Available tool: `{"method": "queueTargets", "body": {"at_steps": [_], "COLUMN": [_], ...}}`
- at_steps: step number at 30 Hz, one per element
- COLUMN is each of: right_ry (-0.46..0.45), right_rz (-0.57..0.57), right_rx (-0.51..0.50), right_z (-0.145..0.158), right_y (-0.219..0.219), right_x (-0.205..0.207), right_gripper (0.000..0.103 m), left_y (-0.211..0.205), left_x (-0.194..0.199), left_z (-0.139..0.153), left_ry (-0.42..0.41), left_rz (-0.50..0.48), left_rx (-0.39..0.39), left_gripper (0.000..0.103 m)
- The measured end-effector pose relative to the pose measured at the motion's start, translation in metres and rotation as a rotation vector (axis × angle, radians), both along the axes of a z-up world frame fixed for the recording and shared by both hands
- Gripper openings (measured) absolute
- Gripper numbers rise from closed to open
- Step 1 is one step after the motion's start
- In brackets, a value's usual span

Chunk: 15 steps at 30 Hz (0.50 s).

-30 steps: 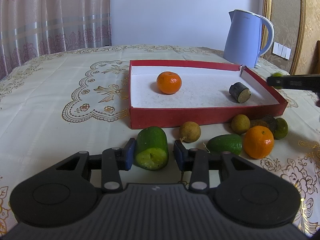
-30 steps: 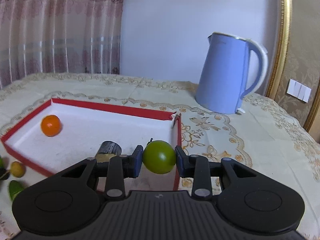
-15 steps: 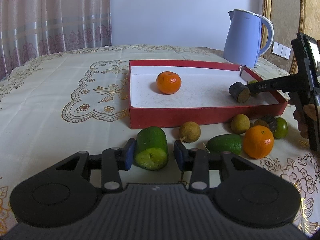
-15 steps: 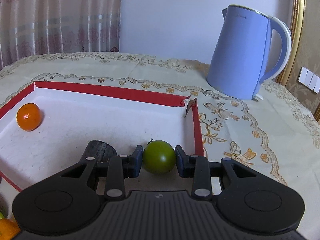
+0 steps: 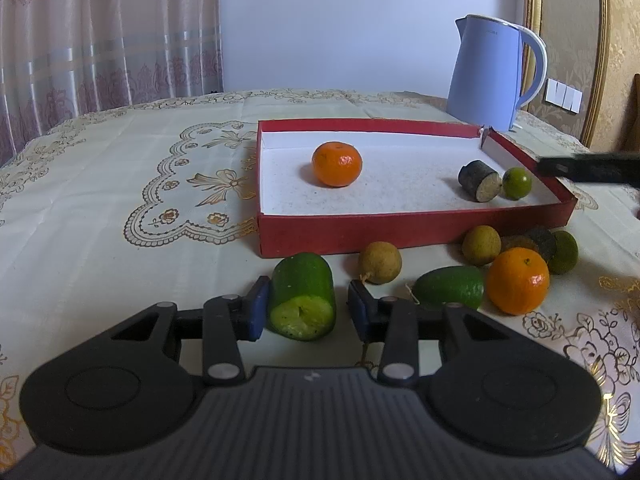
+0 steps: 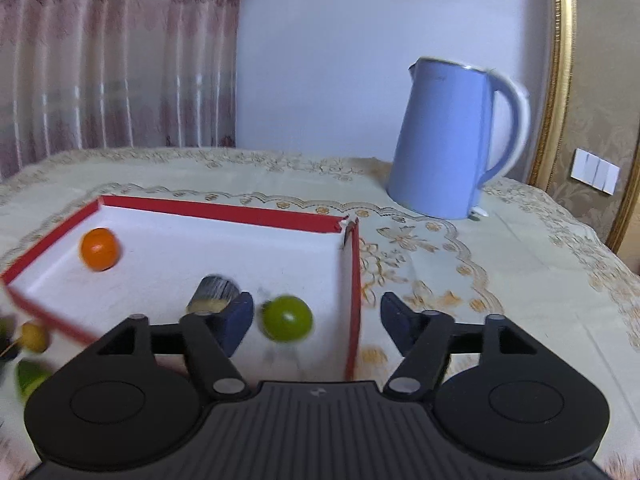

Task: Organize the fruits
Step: 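Carry the green tomato into the tray and open the right tool, then withdraw the right tool from the tray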

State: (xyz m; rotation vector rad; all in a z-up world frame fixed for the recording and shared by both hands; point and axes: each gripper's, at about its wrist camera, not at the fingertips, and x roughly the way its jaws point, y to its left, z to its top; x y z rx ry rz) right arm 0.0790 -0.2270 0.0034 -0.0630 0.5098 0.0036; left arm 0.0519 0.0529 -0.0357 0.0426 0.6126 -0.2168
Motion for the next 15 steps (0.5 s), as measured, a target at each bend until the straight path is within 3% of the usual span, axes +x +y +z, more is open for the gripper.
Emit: {"method": "queueTargets", "body": {"at_steps": [5, 7, 10, 15], "right_ry": [-0.02, -0.027, -0.016, 0.068], "right_rz": [-0.015, -0.038, -0.088, -0.113], "right_rx": [0.065, 0.077, 0.051, 0.092], "right_z": [-0.001, -0.005, -0.016, -0.033], "right_y": [-0.014, -0.017, -0.019, -0.027], "right_x": [-0.047, -0.059, -0.065, -0.059], "right_gripper": [0.071, 0.08, 0.082, 0.083], "left_y": [0.0, 0.001, 0.0, 0.0], "left_x": [0.0, 0.0, 0.0, 0.0], "left_z": [0.0, 0.0, 0.0, 0.0], "left_ry": [0.0, 0.0, 0.0, 0.0], "left_rz": [0.0, 0.0, 0.0, -0.001], "left_rx": [0.0, 0.0, 0.001, 0.005], "left_gripper": [0.038, 0.038, 0.038, 0.039]}}
